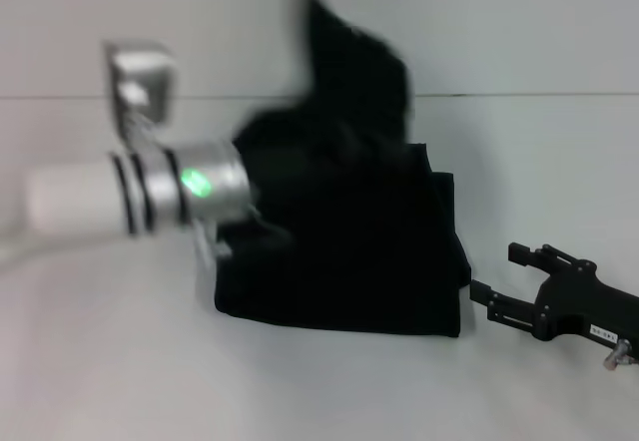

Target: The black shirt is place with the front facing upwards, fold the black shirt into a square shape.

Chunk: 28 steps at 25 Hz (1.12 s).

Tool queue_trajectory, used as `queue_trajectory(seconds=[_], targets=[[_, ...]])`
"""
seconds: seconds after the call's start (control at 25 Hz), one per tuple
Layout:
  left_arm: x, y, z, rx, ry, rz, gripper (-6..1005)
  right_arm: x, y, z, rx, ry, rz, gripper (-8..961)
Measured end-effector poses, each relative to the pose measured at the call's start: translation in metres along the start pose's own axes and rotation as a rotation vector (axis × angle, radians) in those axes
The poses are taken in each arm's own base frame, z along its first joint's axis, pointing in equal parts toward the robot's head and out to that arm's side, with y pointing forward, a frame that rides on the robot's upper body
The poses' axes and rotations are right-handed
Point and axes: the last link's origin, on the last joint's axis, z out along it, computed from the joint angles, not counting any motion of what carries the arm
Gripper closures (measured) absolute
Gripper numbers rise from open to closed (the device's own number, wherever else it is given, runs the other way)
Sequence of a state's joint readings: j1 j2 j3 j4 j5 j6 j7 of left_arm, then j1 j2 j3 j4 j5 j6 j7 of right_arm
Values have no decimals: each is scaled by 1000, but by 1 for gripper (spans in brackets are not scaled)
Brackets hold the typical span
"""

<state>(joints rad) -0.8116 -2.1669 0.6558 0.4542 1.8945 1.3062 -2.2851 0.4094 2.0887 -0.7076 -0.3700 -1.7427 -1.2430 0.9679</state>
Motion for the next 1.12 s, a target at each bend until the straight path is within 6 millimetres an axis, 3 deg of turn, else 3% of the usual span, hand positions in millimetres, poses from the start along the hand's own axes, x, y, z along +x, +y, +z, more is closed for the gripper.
queue_trajectory(seconds=[0.16,0.36,0.52,0.76,1.12], targets=[[-51,-24,21,26,-64,-49,947,4,2,-3,1,6,12,75],[-79,-47,8,75,-49,-91,936,5,3,-3,-4,6,13,75],[-84,-50,4,73,-45,-97,913,5,2,-3,2,7,14,75],[-84,-37,12,20,-93,-67,879,3,-1,-5,21,-6,20,75],[-97,-20,10,-121,-149,-2,828,7,-16,-26,151,-69,92,76]])
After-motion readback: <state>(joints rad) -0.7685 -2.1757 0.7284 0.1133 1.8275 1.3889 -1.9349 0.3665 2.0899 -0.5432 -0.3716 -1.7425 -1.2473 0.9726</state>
